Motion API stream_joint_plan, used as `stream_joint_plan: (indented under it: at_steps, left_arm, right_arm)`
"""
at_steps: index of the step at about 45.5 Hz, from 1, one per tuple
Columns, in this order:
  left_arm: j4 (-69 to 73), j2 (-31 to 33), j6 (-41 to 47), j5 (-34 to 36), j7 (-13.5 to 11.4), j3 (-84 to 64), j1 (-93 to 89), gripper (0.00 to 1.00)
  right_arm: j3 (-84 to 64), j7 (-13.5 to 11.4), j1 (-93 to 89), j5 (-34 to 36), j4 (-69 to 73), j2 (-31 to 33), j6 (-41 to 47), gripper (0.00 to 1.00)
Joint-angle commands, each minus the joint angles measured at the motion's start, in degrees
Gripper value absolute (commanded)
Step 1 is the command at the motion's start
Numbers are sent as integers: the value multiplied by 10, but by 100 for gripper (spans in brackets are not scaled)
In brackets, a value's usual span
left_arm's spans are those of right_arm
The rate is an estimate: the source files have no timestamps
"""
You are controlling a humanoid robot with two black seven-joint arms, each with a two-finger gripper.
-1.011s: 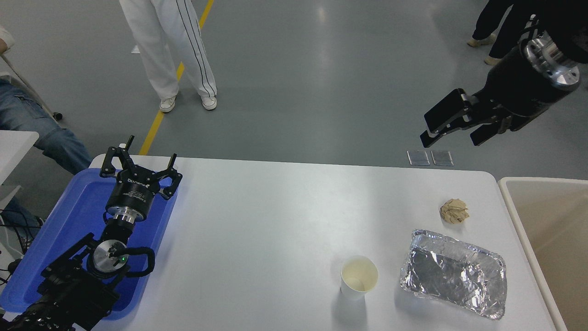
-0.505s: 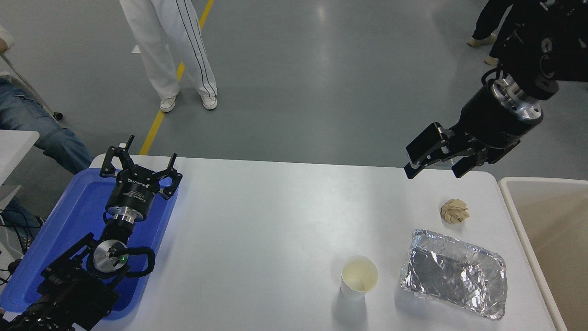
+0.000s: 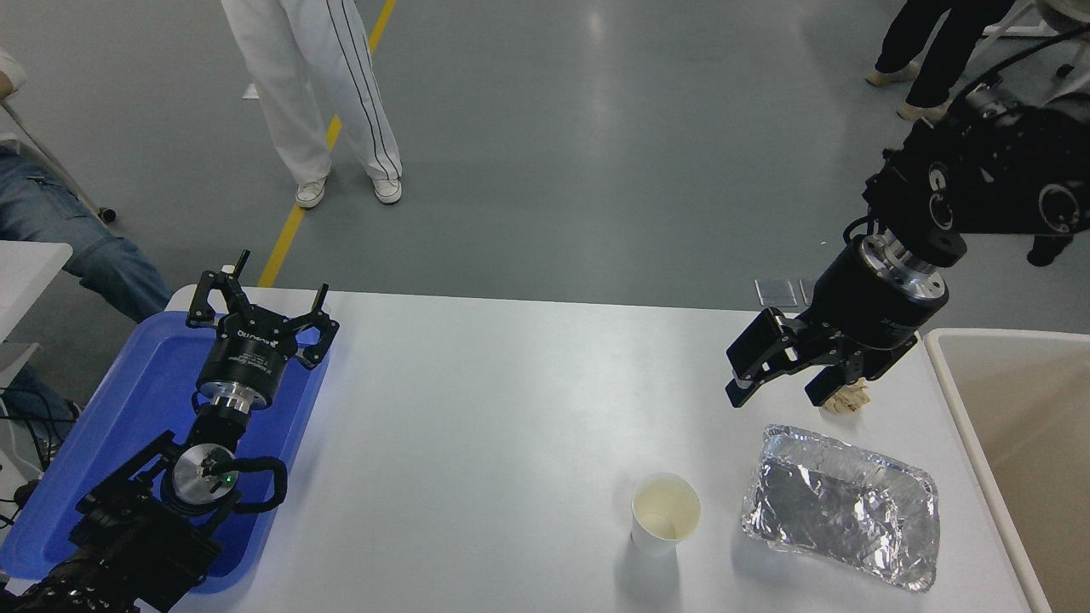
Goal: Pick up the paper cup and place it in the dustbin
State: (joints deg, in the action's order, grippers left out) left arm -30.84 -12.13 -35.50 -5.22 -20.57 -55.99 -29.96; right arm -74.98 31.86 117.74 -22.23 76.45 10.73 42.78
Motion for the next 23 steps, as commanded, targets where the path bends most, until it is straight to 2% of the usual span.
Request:
stream_joint_plan:
  at_steps: [1,4,8,23]
  left_arm:
    - [0,0,0,-1,-1,0,0,100]
    - [1,0,0,0,0,0,0,100]
    - [0,0,0,-1,0,0,0,100]
    - [0,0,0,-1,0,0,0,100]
  right_arm:
    - [10,0,-52,3,-2,-8,-33,89]
    - [10,0,-65,5,-7,-11,-54,89]
    - [11,0,-77,5,-8,-16,-64,100]
    - [51,0,-135,5,-22,-21,-81,99]
